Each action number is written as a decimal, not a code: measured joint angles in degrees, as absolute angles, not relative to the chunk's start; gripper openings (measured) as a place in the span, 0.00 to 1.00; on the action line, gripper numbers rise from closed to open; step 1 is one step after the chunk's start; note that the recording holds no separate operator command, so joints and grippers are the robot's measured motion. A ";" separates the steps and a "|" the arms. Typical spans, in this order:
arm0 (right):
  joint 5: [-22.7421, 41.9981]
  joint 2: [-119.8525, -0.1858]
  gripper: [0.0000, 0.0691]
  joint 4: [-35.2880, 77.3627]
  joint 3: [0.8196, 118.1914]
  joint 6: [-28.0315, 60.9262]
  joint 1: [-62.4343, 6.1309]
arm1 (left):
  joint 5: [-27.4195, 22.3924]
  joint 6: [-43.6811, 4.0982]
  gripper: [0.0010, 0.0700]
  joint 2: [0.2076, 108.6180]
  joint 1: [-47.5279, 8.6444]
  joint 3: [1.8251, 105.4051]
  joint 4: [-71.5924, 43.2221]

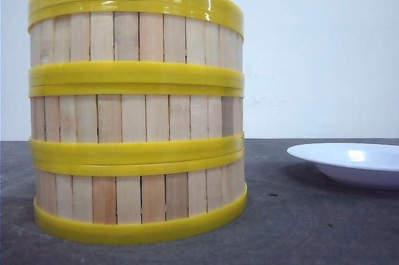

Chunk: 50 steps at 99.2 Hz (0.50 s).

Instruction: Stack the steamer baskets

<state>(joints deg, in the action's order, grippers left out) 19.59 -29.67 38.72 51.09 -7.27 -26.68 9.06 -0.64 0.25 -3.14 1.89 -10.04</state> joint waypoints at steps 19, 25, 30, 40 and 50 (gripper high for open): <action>14.57 -28.86 0.01 32.03 44.66 -6.13 -13.58 | 9.06 -0.64 0.02 0.25 -3.14 1.89 -10.04; 11.31 -27.99 0.01 28.53 41.36 -5.80 -9.98 | 9.06 -0.64 0.02 0.25 -3.14 1.89 -10.04; 8.38 -26.79 0.01 25.45 38.30 -5.76 -7.22 | 9.06 -0.64 0.02 0.25 -3.14 1.89 -10.04; 4.27 -23.24 0.01 19.42 31.59 -5.74 -3.66 | 9.06 -0.64 0.02 0.25 -3.14 1.89 -10.04; 2.72 -19.22 0.01 15.75 24.91 -5.74 -1.58 | 9.06 -0.64 0.02 0.25 -3.14 1.89 -10.04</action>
